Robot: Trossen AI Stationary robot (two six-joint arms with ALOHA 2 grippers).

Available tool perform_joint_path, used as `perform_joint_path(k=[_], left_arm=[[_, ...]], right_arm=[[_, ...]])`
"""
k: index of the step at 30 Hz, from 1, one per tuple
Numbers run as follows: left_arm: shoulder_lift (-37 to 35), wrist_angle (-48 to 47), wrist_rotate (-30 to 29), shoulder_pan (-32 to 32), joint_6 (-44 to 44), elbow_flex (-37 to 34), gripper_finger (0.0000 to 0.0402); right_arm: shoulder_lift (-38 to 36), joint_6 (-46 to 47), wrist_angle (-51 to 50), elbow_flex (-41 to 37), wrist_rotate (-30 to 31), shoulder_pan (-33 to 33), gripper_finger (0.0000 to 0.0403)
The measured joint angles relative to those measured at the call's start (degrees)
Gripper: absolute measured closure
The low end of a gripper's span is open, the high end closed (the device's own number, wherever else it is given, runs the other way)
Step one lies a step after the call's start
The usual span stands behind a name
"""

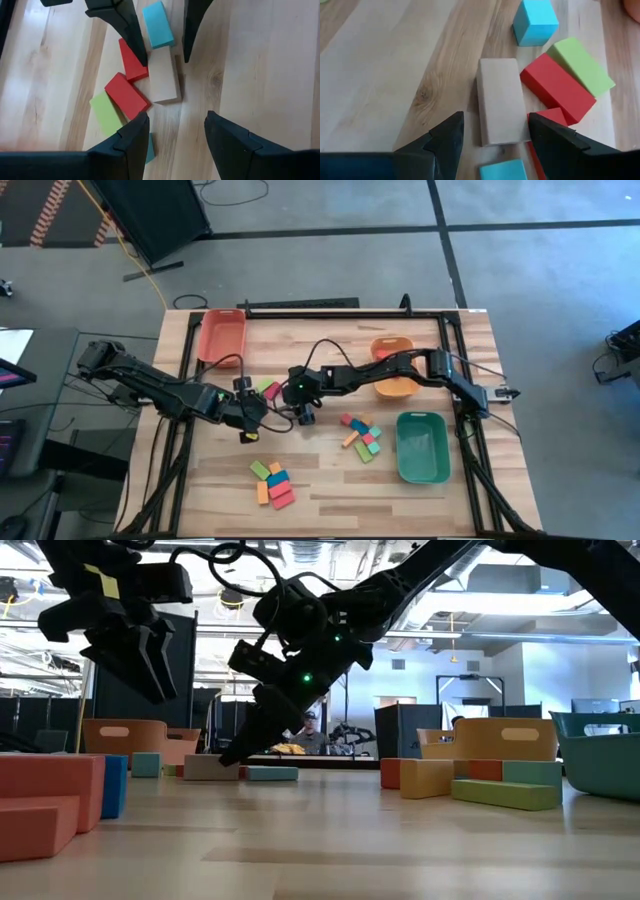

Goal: Sort blocks by size
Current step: Put the large rectangular brown block into the yellow bin

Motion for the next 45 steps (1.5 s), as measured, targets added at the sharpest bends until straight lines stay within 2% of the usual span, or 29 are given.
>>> perform_joint_path(k=[16,22,26,33,36,45], left_arm=[[0.0,1.5,0.0,0.0,0.0,0.0,0.0221],[0.0,1.4,0.1,0.0,0.0,0.0,0.0221],[0.0,1.3,0.2,-0.3,0.1,0.0,0.0221],[0.0,0.8,0.3,-0.3,0.6,0.0,0.0221],[0.0,-0.1,0.3,-0.3,0.6,0.0,0.0221],[0.0,-1.3,0.6,-0.3,0.5,0.0,0.0221]], right_arm=[[0.0,1.6,0.5,0.0,0.0,0.2,0.0186],[3.9,2.3,3.8,0.3,0.0,0.8,0.0188],[3.6,2.1,4.6,0.4,1.3,1.5,0.0192],[3.5,3.4,4.8,0.4,1.8,1.5,0.0225],[3.5,4.0,4.3,0.4,1.8,1.4,0.0243],[0.8,5.0,-1.5,0.2,3.8,1.4,0.0244]])
